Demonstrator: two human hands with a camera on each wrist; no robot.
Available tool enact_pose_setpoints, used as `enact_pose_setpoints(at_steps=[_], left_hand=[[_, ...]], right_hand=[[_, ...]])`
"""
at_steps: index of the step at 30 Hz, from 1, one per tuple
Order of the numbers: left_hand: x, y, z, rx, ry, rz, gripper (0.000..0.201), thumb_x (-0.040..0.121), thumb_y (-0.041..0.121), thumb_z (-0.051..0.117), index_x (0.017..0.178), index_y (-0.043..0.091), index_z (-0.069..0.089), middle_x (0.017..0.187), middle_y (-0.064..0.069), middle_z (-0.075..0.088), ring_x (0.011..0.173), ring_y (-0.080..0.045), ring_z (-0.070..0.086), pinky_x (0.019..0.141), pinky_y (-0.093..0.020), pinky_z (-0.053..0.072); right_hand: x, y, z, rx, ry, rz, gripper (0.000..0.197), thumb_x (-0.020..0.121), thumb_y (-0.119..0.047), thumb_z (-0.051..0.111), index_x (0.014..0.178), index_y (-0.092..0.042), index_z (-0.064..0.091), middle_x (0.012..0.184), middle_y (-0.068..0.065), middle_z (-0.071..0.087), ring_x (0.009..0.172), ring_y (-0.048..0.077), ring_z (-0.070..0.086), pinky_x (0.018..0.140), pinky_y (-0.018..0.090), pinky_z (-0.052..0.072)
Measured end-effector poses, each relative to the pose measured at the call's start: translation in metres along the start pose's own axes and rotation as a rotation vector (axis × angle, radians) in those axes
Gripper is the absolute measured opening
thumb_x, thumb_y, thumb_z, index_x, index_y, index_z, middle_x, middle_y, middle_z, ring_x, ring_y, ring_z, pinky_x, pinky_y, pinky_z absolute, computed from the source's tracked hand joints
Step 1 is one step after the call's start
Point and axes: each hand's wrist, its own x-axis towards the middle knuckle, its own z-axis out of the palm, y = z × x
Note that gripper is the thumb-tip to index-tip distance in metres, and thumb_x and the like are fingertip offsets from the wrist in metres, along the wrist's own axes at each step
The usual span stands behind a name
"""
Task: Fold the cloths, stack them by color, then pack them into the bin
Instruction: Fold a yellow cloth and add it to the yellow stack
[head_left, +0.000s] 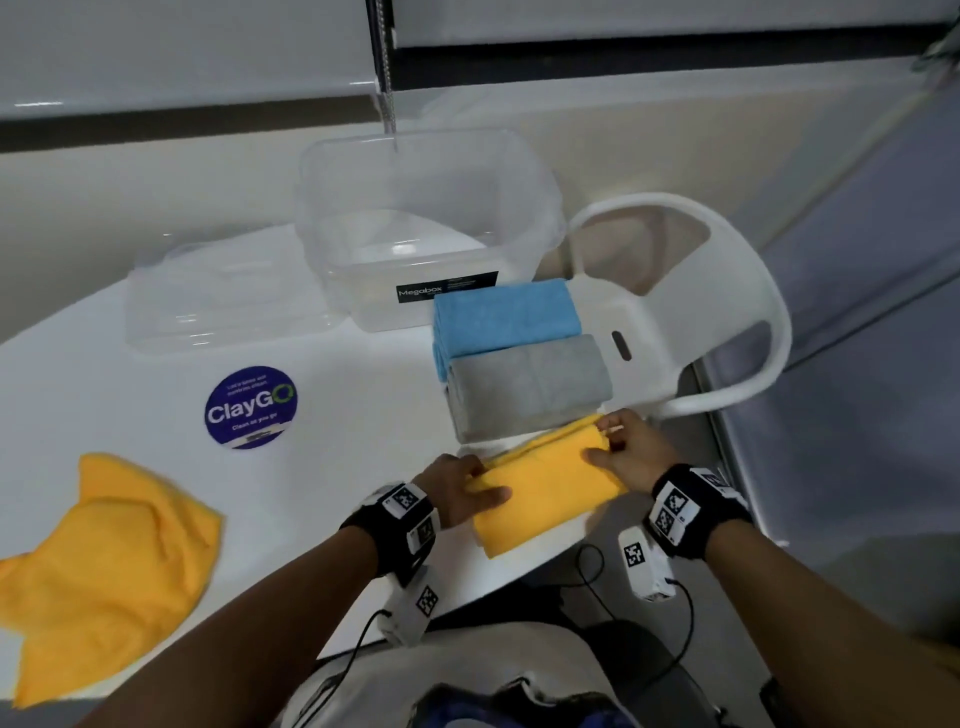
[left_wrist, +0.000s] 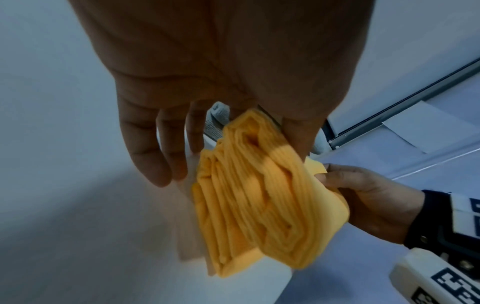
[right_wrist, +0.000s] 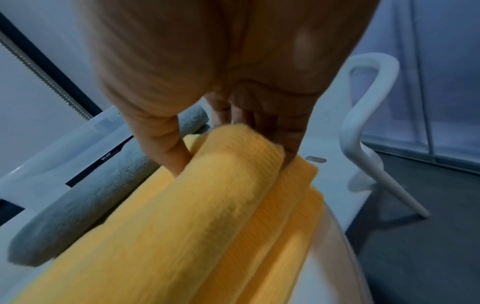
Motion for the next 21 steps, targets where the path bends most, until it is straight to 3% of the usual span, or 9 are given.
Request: enact_pose_setpoints(at_steps=[2, 5, 9, 12, 16, 18, 21], left_hand=[[0.0, 0.001, 0.001, -0.029, -0.034, -0.022, 0.08, 0.072, 0.082, 0.048, 0.13, 0.027, 0.046, 0.12, -0.007, 0.061, 0.103, -0.033, 0.062, 0.086, -0.037, 0.05], [0.003, 0.004, 0.0, -0.106, 0.046, -0.053, 0.064, 0.079, 0.071, 0.053, 0.128, 0.029, 0.05, 0.12, -0.007, 0.063, 0.103, -0.032, 0.063, 0.088, -0.038, 0.052], [0.008, 0.011, -0.012, -0.121, 0.189, -0.074, 0.074, 0.07, 0.074, 0.041, 0.131, 0.032, 0.051, 0.125, -0.005, 0.062, 0.11, -0.029, 0.059, 0.09, -0.033, 0.047], [0.01, 0.012, -0.016, -0.098, 0.254, -0.201, 0.072, 0.077, 0.077, 0.045, 0.123, 0.022, 0.05, 0.117, -0.007, 0.062, 0.101, -0.029, 0.06, 0.083, -0.035, 0.049], [0.003, 0.013, -0.016, -0.175, 0.225, -0.337, 0.068, 0.08, 0.08, 0.034, 0.104, 0.017, 0.047, 0.088, -0.009, 0.067, 0.065, -0.023, 0.069, 0.066, -0.037, 0.059], [-0.004, 0.014, -0.016, -0.161, 0.167, -0.338, 0.072, 0.082, 0.079, 0.03, 0.093, 0.012, 0.053, 0.08, -0.009, 0.068, 0.06, -0.021, 0.069, 0.062, -0.035, 0.06], [-0.003, 0.02, -0.015, -0.191, 0.128, -0.291, 0.065, 0.085, 0.073, 0.039, 0.083, 0.01, 0.058, 0.071, -0.008, 0.069, 0.055, -0.02, 0.068, 0.06, -0.032, 0.059]], right_hand=[[0.002, 0.006, 0.003, 0.019, 0.053, -0.01, 0.041, 0.077, -0.036, 0.08, 0.107, -0.025, 0.056, 0.101, -0.001, 0.06, 0.096, 0.019, 0.06, 0.07, 0.026, 0.045], [0.007, 0.015, 0.008, -0.05, 0.062, -0.058, 0.037, 0.077, -0.051, 0.075, 0.101, -0.027, 0.059, 0.116, 0.003, 0.06, 0.1, 0.018, 0.059, 0.086, 0.03, 0.047], [0.003, 0.008, 0.011, -0.041, 0.037, -0.065, 0.039, 0.089, -0.042, 0.065, 0.113, -0.012, 0.058, 0.107, -0.003, 0.054, 0.094, 0.014, 0.05, 0.076, 0.023, 0.034], [-0.001, 0.003, 0.014, -0.039, 0.042, -0.098, 0.031, 0.094, -0.04, 0.059, 0.109, -0.013, 0.052, 0.103, -0.001, 0.054, 0.094, 0.019, 0.053, 0.073, 0.025, 0.033], [0.002, 0.005, 0.013, 0.033, 0.046, -0.122, 0.02, 0.099, -0.036, 0.051, 0.104, -0.018, 0.043, 0.107, -0.001, 0.052, 0.096, 0.021, 0.054, 0.076, 0.027, 0.035], [-0.001, 0.001, 0.01, 0.072, 0.044, -0.137, 0.018, 0.101, -0.034, 0.046, 0.105, -0.018, 0.041, 0.093, -0.003, 0.051, 0.086, 0.02, 0.053, 0.068, 0.028, 0.035], [-0.004, -0.001, 0.007, 0.098, 0.051, -0.149, 0.015, 0.104, -0.032, 0.039, 0.104, -0.017, 0.037, 0.077, -0.004, 0.045, 0.071, 0.017, 0.049, 0.055, 0.022, 0.028]])
